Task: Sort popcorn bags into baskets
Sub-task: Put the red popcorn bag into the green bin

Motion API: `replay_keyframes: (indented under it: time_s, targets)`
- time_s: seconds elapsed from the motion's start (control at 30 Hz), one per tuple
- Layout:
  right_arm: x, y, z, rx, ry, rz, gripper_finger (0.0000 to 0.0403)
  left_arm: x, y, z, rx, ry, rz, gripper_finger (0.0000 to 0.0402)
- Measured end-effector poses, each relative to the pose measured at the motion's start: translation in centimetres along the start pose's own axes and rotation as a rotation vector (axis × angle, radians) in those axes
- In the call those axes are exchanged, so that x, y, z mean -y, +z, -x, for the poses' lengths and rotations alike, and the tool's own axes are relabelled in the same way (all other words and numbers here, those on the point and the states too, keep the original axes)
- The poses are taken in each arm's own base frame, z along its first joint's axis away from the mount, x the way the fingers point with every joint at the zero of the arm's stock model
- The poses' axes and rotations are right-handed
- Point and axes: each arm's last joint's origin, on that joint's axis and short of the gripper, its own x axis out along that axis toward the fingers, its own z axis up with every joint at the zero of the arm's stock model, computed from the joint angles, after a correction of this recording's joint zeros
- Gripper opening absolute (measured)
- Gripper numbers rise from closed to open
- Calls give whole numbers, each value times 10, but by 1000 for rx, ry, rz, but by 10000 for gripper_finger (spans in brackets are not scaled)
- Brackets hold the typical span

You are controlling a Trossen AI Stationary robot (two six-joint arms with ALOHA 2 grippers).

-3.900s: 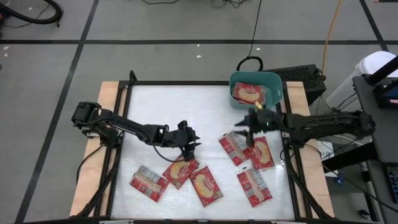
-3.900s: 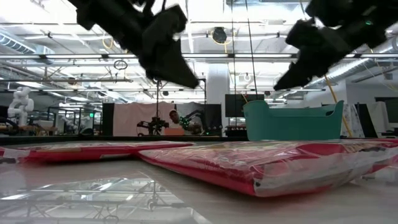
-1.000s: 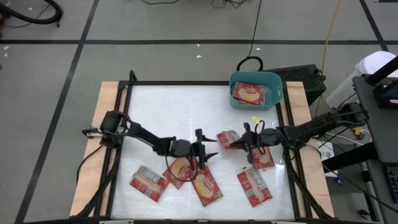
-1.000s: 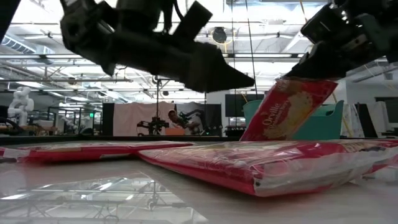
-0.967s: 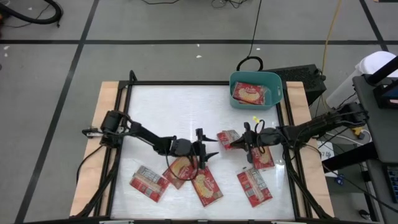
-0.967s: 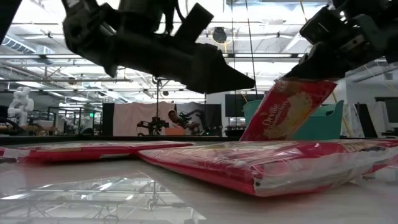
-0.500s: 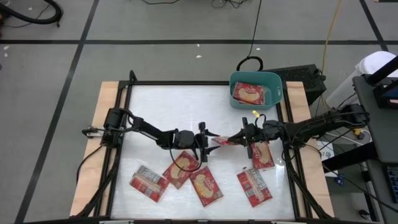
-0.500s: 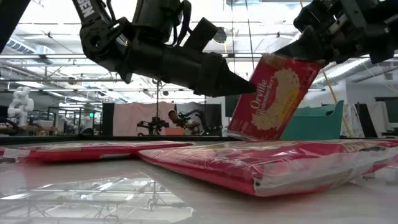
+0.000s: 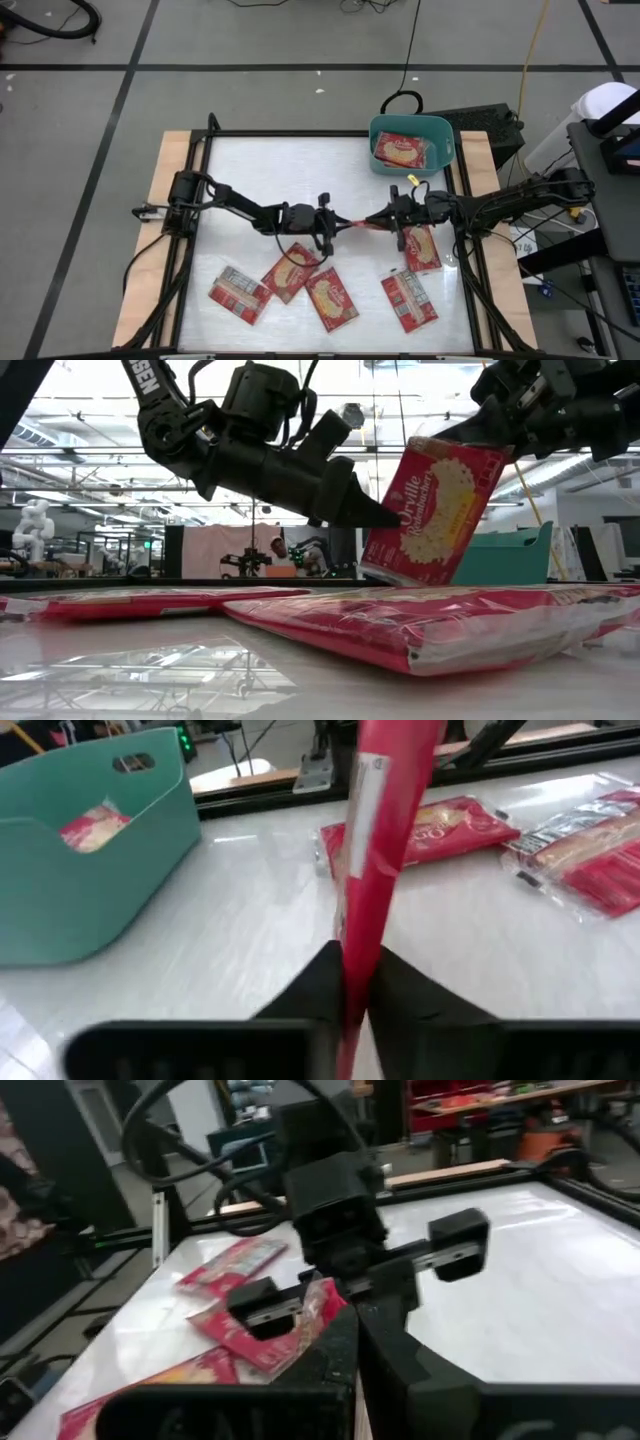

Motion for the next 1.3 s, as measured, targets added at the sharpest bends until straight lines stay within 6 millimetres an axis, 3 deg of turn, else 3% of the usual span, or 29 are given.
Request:
replay_keyframes:
  time_s: [0.2, 0.4, 0.67, 0.8, 0.9, 1.07, 1.3]
  targets:
    - [2, 1, 1, 17, -70, -6, 7, -2, 0, 2, -54, 18, 78, 30]
    - [4, 12, 7, 95, -194, -34, 62, -9, 10, 14, -140, 40, 164, 16]
    - [-8, 43, 0, 40, -209, -13, 129, -23, 48, 57, -261, 138, 182, 21]
    - [-20, 64, -14, -60, -275, 60, 144, -31, 64, 82, -315, 167, 191, 18]
    - [-27, 79, -28, -125, -301, 111, 152, -35, 64, 96, -408, 176, 198, 18]
    - [-32, 91, -55, -214, -306, 169, 168, -38, 51, 105, -566, 147, 220, 22]
    - [-27, 84, -88, -297, -303, 234, 192, -36, 57, 102, -503, 103, 230, 20]
